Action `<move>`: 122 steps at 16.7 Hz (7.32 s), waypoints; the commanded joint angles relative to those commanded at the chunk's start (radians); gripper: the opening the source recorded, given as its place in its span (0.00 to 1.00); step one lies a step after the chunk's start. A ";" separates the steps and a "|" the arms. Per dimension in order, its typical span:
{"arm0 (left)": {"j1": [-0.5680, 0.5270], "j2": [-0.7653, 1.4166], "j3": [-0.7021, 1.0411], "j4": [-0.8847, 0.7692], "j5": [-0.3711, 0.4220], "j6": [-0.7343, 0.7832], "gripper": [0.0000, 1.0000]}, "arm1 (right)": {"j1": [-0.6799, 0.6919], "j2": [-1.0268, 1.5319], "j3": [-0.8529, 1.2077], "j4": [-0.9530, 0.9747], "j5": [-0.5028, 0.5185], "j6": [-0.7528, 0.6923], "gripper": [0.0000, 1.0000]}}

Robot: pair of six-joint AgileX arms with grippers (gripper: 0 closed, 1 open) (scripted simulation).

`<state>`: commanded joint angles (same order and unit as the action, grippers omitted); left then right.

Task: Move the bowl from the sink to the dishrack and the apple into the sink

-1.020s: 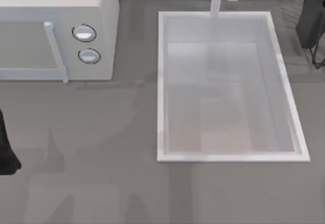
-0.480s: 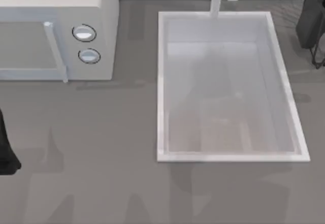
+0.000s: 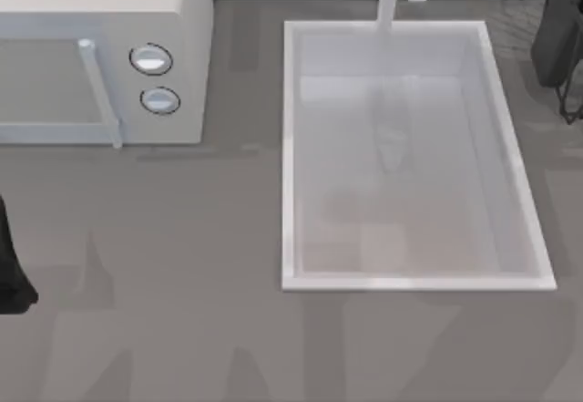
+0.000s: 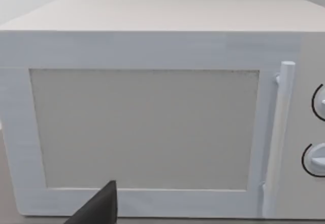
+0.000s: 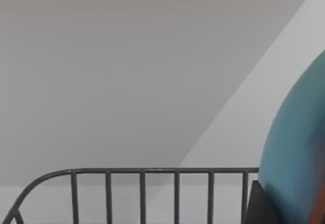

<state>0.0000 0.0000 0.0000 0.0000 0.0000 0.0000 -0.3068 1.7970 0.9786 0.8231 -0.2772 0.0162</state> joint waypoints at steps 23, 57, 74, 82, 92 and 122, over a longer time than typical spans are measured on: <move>0.000 0.000 0.000 0.000 0.000 0.000 1.00 | 0.000 0.000 0.000 0.000 0.000 0.000 1.00; 0.000 0.000 0.000 0.000 0.000 0.000 1.00 | 0.307 -1.797 -0.979 -0.823 0.277 -0.016 1.00; 0.000 0.000 0.000 0.000 0.000 0.000 1.00 | 0.307 -1.797 -0.979 -0.823 0.277 -0.016 1.00; 0.000 0.000 0.000 0.000 0.000 0.000 1.00 | 0.306 -1.796 -0.978 -0.824 0.277 -0.016 1.00; 0.000 0.000 0.000 0.000 0.000 0.000 1.00 | 0.147 -1.238 -0.567 -1.213 0.282 -0.173 1.00; 0.000 0.000 0.000 0.000 0.000 0.000 1.00 | -0.132 -0.043 -0.029 -1.583 0.279 -0.443 1.00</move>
<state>0.0000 0.0000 0.0000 0.0000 0.0000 0.0000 -0.4392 1.7537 0.9492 -0.7603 0.0019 -0.4265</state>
